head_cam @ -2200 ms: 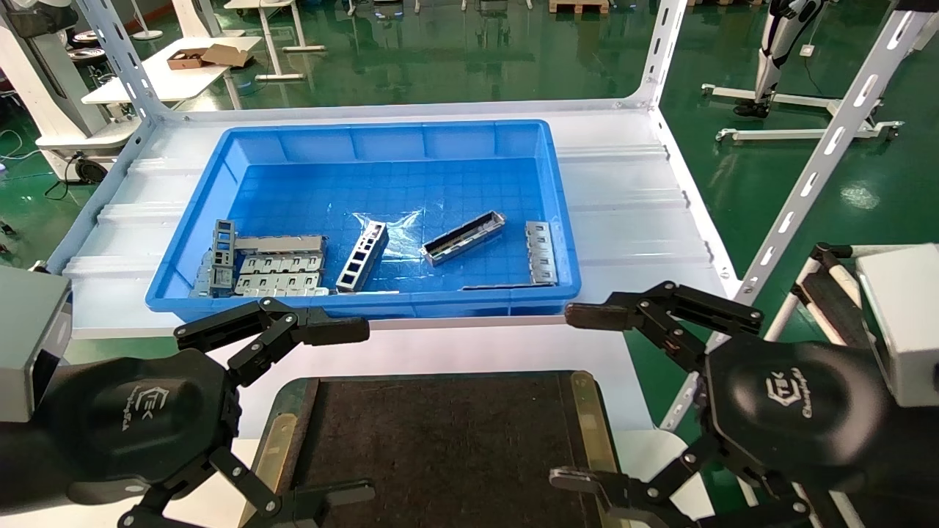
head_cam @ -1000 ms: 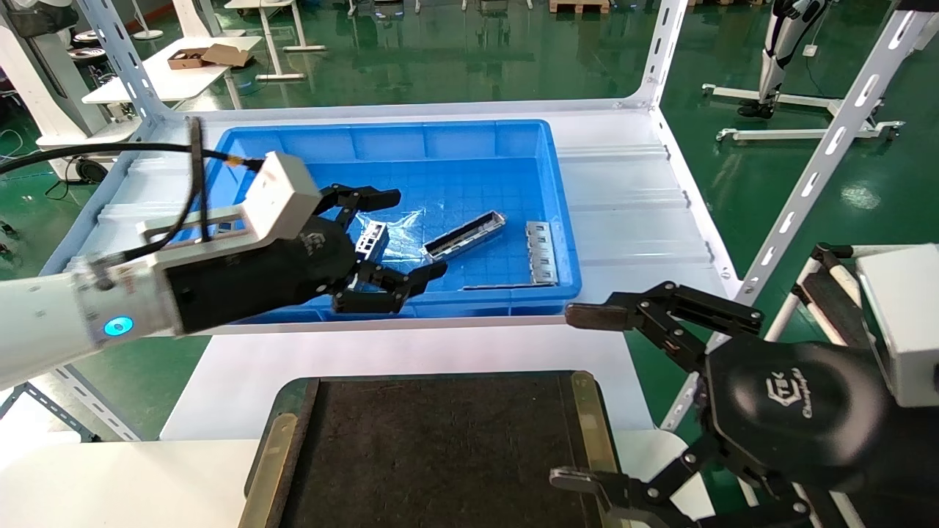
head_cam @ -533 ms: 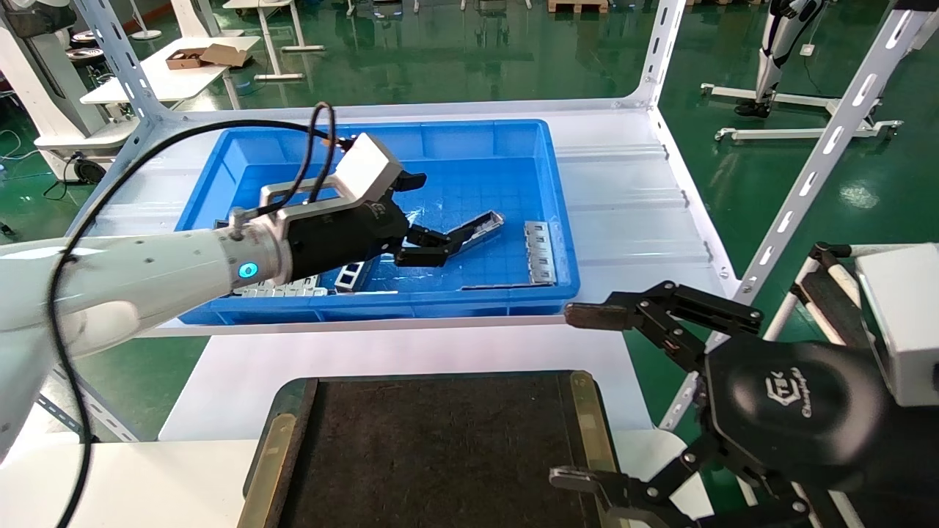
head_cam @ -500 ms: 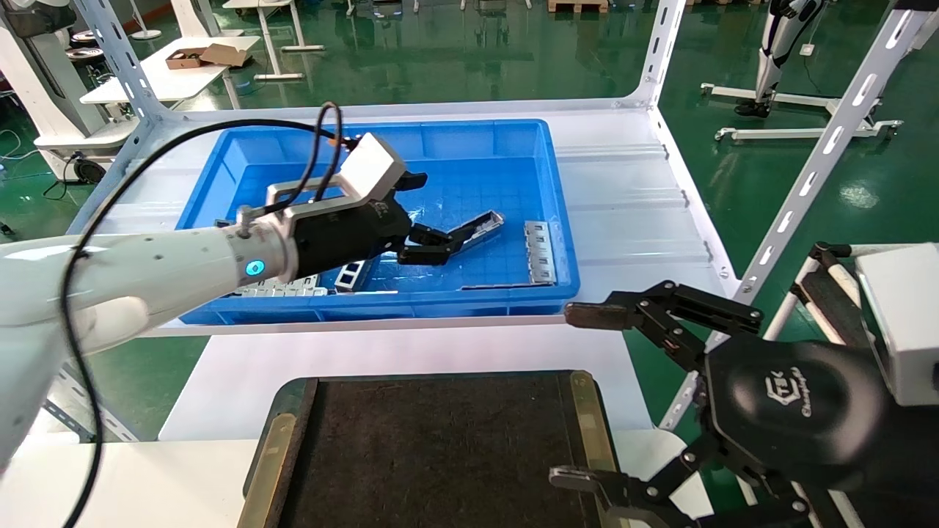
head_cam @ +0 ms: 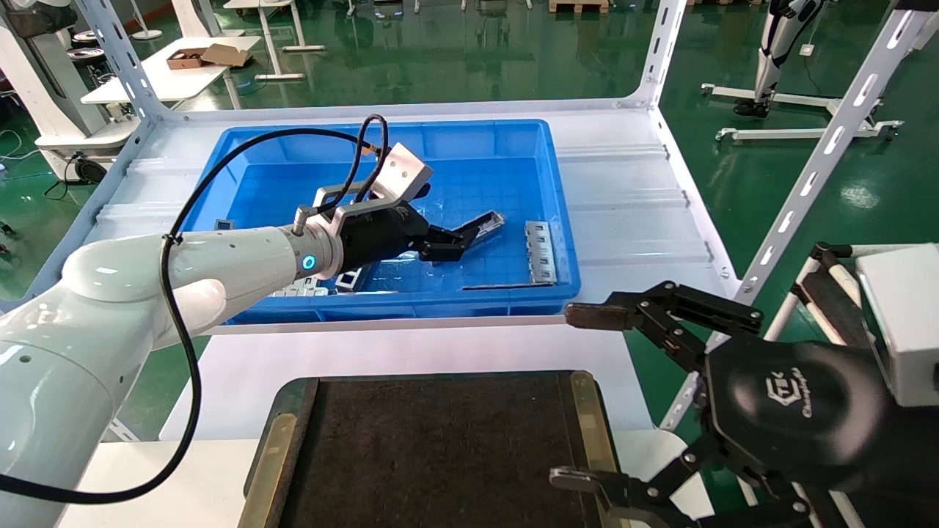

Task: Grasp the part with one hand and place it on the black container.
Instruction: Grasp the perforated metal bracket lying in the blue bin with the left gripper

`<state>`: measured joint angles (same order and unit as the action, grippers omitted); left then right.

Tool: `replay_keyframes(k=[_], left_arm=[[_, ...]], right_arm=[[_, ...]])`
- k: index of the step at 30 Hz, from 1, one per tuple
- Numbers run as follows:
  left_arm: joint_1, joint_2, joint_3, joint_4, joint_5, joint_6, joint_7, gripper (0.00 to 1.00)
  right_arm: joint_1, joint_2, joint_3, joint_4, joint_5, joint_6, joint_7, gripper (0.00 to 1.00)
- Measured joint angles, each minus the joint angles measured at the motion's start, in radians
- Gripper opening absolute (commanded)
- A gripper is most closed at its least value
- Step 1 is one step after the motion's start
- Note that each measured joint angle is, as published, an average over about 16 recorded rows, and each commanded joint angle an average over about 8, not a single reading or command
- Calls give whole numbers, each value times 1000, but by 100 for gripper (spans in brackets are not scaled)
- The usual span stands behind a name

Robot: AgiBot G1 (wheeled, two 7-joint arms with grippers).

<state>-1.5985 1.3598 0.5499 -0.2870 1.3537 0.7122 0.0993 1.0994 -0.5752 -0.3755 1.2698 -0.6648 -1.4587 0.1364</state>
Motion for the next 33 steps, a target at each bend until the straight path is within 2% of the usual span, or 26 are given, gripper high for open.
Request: replay_keyframes(k=[4,5,6,12,13,14,15,33], left_arm=[[3,9,36,11,-18,-28,-17,100],[4,10,47,10,-23,-34,-24,99],[6,10,58,9,-28,-41,-33,92],[17,11,131,-13,-60,-75,-89,17],[18,11,144,-17,-66,-80,-98,6],[20,11,156,-21,-71,-85,-107,0],[21,11,168,-25,-77,-90,-115,0],[20,7,336,-57,-182,-154,-183,0]], right_arm=[[0,0,0,0,0,0,0,100],[0,0,0,0,0,0,0,95],[0,0,0,0,0,0,0,85],[0,0,0,0,0,0,0,10],[0,0,0,0,0,0,0,2],[0,0,0,0,0,0,0,0],[0,0,0,0,0,0,0,0],[0,0,0,0,0,0,0,0]])
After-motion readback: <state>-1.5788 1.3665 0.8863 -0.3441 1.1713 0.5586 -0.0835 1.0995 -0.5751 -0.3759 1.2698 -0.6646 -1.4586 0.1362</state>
